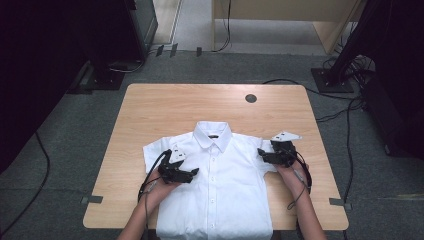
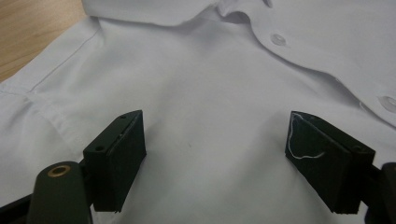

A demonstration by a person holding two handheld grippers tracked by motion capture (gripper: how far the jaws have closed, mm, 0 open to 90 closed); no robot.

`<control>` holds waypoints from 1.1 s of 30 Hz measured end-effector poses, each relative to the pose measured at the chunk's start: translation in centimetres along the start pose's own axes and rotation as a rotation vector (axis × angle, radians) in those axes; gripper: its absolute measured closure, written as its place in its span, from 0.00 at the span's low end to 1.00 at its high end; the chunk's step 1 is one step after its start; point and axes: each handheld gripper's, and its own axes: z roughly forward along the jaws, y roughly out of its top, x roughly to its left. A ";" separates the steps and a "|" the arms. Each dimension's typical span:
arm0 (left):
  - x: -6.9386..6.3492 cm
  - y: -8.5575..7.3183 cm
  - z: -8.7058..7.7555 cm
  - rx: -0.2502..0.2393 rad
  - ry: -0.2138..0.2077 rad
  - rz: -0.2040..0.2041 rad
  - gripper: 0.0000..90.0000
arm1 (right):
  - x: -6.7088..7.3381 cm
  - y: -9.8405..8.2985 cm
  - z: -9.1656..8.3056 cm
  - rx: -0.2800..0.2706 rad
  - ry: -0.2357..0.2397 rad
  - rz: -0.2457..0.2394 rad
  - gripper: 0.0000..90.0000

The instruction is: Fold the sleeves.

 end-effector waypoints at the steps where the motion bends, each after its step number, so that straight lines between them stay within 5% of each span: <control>1: 0.0 0.0 0.0 0.000 0.000 0.001 0.22 | -0.1 0.0 0.0 0.000 -0.003 0.001 0.38; 15: 0.0 0.0 0.0 0.001 0.000 0.001 0.22 | -1.1 -0.4 -0.3 0.002 -0.047 0.008 0.40; 26: 0.0 0.0 0.0 0.000 0.000 0.001 0.22 | -2.1 -1.0 -0.2 0.003 -0.051 0.057 0.42; 33: 0.0 0.0 0.0 0.000 0.000 0.001 0.22 | -1.7 -0.9 -0.2 -0.005 -0.043 0.048 0.66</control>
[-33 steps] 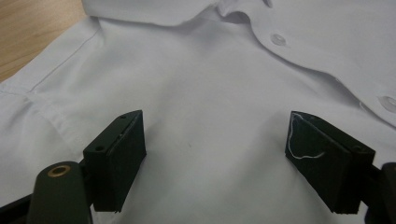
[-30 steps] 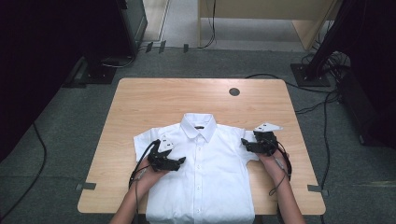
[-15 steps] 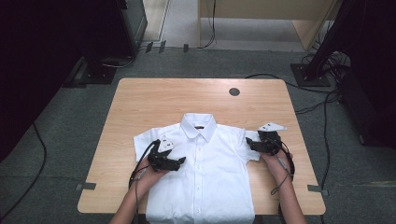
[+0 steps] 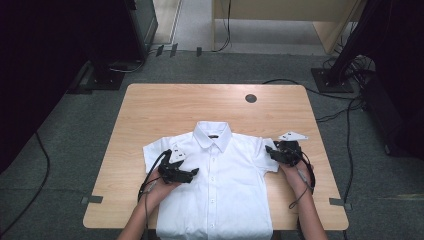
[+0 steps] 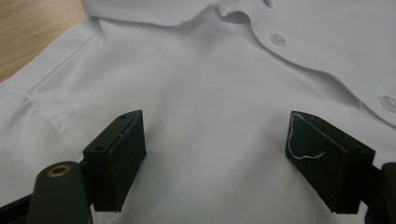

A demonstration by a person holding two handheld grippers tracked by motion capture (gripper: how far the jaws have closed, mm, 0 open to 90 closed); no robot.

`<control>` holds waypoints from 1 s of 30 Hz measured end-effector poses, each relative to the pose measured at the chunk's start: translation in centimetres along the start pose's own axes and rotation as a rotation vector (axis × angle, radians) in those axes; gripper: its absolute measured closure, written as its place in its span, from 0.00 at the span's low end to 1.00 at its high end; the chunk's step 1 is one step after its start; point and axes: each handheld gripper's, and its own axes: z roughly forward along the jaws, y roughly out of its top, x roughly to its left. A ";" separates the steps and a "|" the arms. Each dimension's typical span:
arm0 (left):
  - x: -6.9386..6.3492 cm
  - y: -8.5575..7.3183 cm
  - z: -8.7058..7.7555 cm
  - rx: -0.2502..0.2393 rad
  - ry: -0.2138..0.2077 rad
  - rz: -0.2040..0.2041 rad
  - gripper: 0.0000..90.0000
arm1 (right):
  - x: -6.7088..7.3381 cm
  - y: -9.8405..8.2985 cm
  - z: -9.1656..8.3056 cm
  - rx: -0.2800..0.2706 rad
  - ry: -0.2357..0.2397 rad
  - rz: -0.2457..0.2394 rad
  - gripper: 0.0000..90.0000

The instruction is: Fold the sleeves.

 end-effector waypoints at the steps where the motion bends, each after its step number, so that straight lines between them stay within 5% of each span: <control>1: 0.0 0.0 0.0 0.000 0.000 0.000 0.22 | 0.1 0.0 0.0 0.000 0.000 0.004 0.72; 4: 0.0 0.0 0.0 0.000 0.000 -0.001 0.22 | 0.4 0.2 0.0 0.005 0.005 0.004 0.92; 6: 0.0 0.0 0.0 0.000 0.000 0.001 0.22 | 0.7 0.3 0.1 0.013 0.008 -0.004 0.96; 13: 0.0 0.0 0.0 0.000 0.000 0.000 0.22 | 0.8 0.5 -0.1 0.010 0.033 0.009 0.96; 30: 0.0 0.0 0.0 0.000 0.000 -0.001 0.22 | 3.1 1.6 -0.8 -0.027 0.088 -0.049 0.95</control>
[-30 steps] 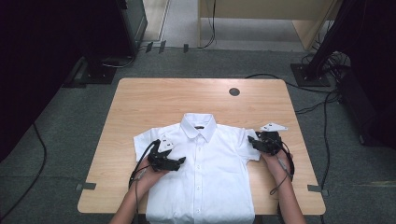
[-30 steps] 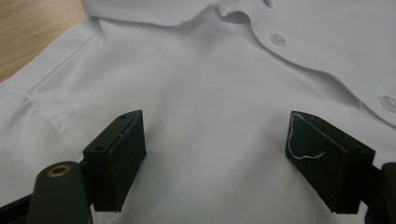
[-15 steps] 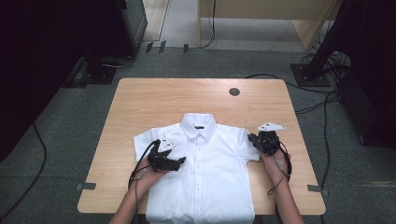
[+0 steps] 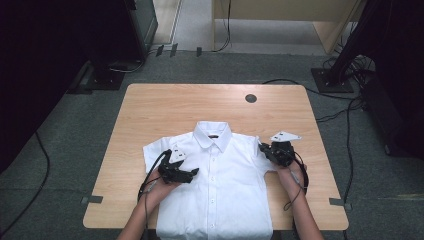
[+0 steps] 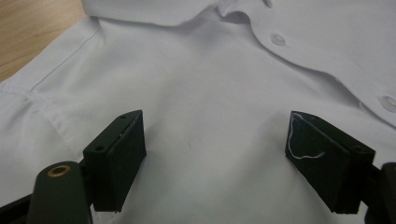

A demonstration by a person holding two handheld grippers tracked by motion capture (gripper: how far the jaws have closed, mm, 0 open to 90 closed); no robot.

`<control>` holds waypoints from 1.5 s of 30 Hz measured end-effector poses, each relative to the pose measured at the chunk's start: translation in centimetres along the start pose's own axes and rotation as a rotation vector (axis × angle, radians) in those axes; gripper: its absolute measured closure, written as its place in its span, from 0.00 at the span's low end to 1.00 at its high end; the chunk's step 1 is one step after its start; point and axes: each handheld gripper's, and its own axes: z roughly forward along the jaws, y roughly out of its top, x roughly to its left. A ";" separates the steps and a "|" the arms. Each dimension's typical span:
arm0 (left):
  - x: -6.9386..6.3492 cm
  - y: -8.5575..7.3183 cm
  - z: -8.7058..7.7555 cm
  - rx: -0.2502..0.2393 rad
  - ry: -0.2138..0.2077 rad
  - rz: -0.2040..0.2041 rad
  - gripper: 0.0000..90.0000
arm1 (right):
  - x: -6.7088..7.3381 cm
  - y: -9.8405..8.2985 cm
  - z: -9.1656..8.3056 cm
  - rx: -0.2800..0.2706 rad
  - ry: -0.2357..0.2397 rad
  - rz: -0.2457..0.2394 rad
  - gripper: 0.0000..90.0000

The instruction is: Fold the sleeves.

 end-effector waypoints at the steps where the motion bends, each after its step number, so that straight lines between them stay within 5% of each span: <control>1: 0.0 0.0 0.0 0.000 0.000 0.000 0.22 | 0.0 0.0 0.0 0.000 0.000 0.000 0.95; 45: 0.0 0.0 0.0 -0.001 0.000 -0.001 0.22 | 5.3 1.8 1.4 -0.006 0.106 -0.074 0.95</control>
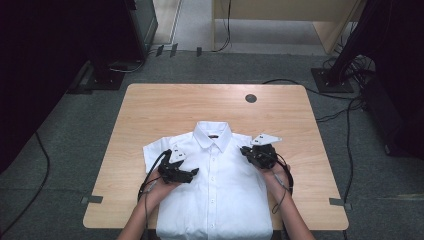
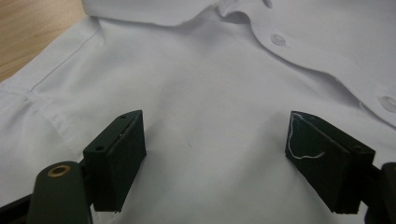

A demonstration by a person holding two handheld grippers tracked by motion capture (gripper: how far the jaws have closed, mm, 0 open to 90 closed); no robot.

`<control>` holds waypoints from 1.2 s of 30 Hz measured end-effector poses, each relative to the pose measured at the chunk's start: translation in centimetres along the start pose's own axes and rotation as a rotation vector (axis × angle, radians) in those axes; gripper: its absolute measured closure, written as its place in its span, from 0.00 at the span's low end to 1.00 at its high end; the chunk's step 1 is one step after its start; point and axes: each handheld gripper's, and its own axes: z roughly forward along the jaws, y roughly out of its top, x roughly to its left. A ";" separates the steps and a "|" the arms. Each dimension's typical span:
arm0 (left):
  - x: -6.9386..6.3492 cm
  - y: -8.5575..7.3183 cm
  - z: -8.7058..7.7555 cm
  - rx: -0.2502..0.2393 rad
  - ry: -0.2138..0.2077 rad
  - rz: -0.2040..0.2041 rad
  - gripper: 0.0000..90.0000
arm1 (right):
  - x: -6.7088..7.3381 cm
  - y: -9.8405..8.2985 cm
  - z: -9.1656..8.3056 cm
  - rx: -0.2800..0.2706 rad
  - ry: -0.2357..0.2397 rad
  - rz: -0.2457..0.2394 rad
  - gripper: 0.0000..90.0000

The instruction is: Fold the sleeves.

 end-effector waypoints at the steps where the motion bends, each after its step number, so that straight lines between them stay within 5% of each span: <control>1: 0.0 0.0 0.0 0.000 0.000 0.000 0.22 | 0.1 0.0 0.0 0.000 0.002 -0.002 0.95; 36: 0.0 0.0 0.0 0.000 0.000 0.000 0.22 | 4.1 1.0 2.2 0.035 0.070 -0.079 0.95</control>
